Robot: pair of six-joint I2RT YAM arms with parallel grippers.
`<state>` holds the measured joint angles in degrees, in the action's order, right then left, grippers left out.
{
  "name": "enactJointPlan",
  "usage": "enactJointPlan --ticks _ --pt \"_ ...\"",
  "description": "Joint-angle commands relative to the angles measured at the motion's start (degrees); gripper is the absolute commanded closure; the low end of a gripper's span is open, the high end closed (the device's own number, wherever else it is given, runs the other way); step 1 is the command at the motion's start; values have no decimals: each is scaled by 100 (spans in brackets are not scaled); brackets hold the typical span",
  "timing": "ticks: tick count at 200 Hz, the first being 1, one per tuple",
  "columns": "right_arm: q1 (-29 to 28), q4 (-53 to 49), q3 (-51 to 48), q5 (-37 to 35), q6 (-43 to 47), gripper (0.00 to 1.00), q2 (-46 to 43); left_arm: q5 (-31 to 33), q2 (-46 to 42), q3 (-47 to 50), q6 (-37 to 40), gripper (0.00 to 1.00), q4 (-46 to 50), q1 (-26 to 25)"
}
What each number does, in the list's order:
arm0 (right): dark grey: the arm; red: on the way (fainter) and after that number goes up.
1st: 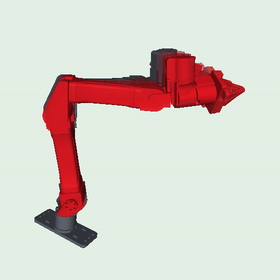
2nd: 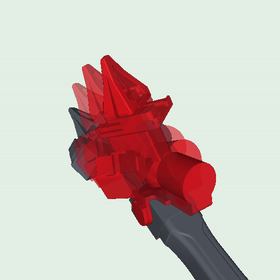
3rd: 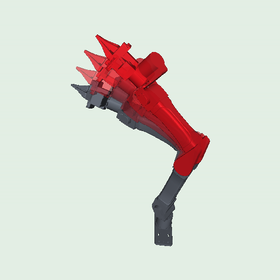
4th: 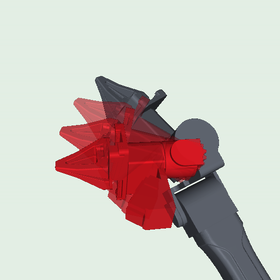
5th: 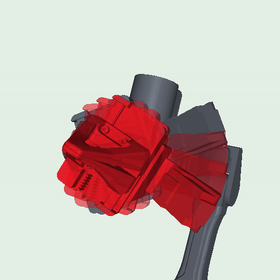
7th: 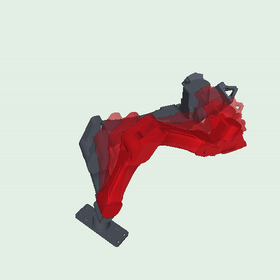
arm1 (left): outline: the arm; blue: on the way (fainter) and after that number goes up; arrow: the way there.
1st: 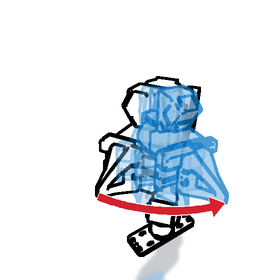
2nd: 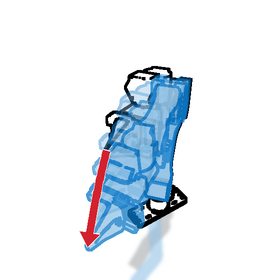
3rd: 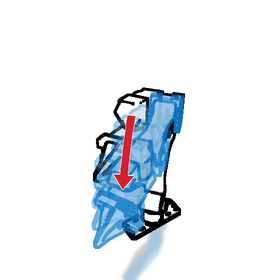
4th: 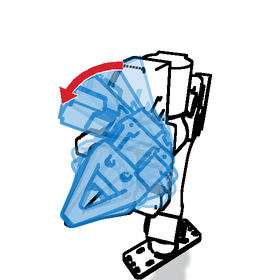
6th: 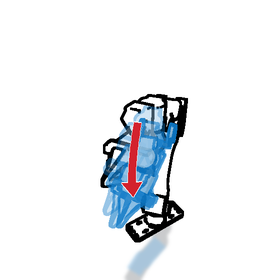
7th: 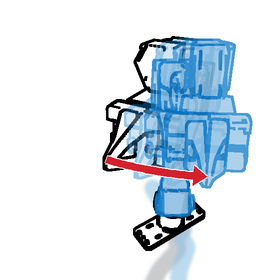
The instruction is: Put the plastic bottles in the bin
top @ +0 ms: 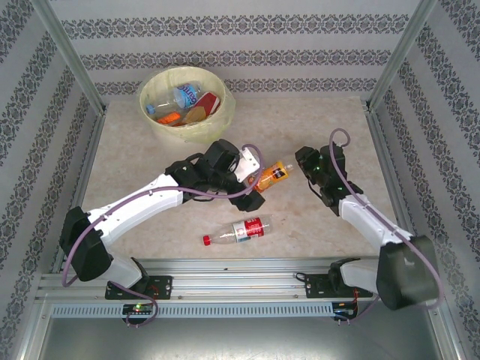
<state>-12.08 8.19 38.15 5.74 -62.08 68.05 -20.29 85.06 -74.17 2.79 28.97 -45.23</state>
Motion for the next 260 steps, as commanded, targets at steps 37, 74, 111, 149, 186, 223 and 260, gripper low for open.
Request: enactJointPlan --ticks 37,74,111,149,186,223,260 --pt "73 -603 -4 1642 820 72 -925 -993 160 -177 -294 1 -75 181" --pt "-53 -356 -149 1956 631 73 -1253 -1169 253 -127 -501 2 -260 195" --pt "-133 -174 -212 2141 433 73 -1363 -1176 277 13 -786 5 -605 221" --pt "-222 36 -165 2326 290 73 -1364 -1270 417 -7 -911 6 -658 225" --pt "-275 50 -89 2285 296 73 -1374 -1421 481 -49 -920 11 -617 225" --pt "-316 34 -36 2218 329 73 -1336 -1722 536 -92 -912 18 -593 225" --pt "-352 -7 12 2080 370 73 -1353 -1834 679 -229 -832 19 -366 225"
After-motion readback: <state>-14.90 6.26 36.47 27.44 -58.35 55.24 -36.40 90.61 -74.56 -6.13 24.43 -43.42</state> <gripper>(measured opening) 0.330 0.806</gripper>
